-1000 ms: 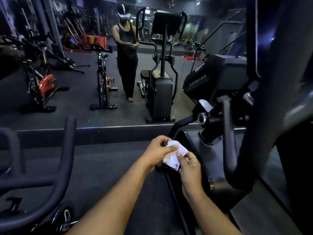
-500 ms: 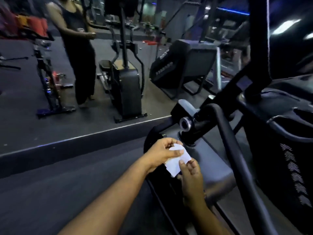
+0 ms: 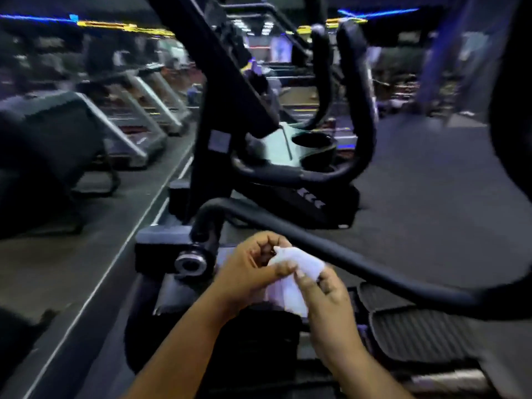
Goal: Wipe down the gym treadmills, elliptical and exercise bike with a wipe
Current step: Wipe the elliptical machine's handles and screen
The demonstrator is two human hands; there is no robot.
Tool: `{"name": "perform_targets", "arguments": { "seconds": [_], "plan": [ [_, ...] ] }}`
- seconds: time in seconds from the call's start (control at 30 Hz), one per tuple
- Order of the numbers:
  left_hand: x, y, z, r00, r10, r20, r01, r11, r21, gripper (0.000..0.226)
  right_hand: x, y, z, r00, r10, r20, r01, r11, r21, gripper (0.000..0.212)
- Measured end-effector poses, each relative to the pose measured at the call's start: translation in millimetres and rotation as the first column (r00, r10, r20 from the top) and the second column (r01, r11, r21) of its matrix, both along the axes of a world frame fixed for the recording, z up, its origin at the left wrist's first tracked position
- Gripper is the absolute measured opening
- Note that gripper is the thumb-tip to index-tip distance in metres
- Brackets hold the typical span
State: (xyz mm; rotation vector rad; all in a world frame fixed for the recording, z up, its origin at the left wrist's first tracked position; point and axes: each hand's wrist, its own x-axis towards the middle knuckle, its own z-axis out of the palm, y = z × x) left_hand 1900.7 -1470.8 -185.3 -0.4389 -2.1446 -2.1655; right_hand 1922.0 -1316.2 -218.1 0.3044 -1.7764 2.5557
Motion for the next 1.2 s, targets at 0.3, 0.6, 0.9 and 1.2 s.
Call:
{"name": "perform_targets", "arguments": {
  "seconds": [0.3, 0.6, 0.9, 1.2],
  "plan": [
    [-19.2, 43.3, 28.4, 0.952, -0.304, -0.037, 0.304, 0.953, -0.008, 0.030, 27.2, 45.8, 22.1, 0.883, -0.470, -0.011, 0.468, 0.881, -0.067, 0.020],
    [-24.0, 93.3, 51.2, 0.931, -0.320, -0.174, 0.331, 0.943, 0.033, 0.032, 58.0, 86.3, 69.3, 0.827, -0.515, -0.225, 0.550, 0.824, 0.136, 0.024],
    [-41.2, 143.1, 114.7, 0.579, -0.324, -0.748, 0.232, 0.945, -0.229, 0.053, 100.8, 103.8, 199.7, 0.406, -0.472, -0.782, 0.913, 0.249, 0.324, 0.026],
    [-73.8, 170.3, 218.6, 0.120, -0.028, -0.992, -0.154, 0.987, -0.047, 0.077, 96.5, 77.9, 357.1, -0.071, 0.143, -0.987, 0.879, -0.459, -0.130, 0.031]
  ]
}}
